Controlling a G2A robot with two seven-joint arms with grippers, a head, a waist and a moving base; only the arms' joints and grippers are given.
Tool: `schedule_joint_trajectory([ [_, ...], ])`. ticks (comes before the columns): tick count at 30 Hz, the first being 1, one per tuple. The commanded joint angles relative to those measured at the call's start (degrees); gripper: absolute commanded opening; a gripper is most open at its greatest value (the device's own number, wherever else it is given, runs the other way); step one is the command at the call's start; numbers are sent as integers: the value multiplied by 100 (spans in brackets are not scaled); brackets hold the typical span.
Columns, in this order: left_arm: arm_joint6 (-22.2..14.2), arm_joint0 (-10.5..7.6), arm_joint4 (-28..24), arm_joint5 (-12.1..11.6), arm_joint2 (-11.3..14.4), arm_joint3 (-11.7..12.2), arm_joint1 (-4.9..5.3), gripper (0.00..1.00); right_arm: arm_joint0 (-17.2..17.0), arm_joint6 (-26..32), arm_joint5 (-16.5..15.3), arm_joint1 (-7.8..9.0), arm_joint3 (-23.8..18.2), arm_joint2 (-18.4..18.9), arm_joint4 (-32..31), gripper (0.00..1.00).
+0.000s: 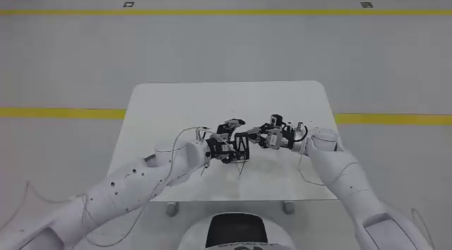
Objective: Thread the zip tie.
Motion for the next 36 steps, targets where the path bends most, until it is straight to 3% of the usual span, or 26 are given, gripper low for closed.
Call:
schedule_joint_trajectory([
  [1,54,-119,2,137,143,27,21,100,-3,-2,-23,12,-32,-3,-49,0],
  [6,54,-119,2,137,143,27,21,100,-3,-2,-23,12,-32,-3,-49,0],
  [8,55,-143,2,32,181,23,19,100,-28,-71,-44,10,-59,-4,-43,0],
  [12,49,-394,2,-161,363,42,39,100,-137,-197,-17,29,-277,7,-9,0],
  [16,59,-686,2,34,718,152,68,100,-172,-161,21,59,-385,17,-13,0],
  [24,59,-686,2,34,718,152,68,100,-172,-162,18,61,-390,18,-16,0],
  [30,-106,-680,2,-71,784,326,82,100,-284,-471,-7,70,-616,15,-10,0],
  [36,-23,-656,2,53,772,325,94,100,-324,-571,-38,96,-742,50,-49,0],
])
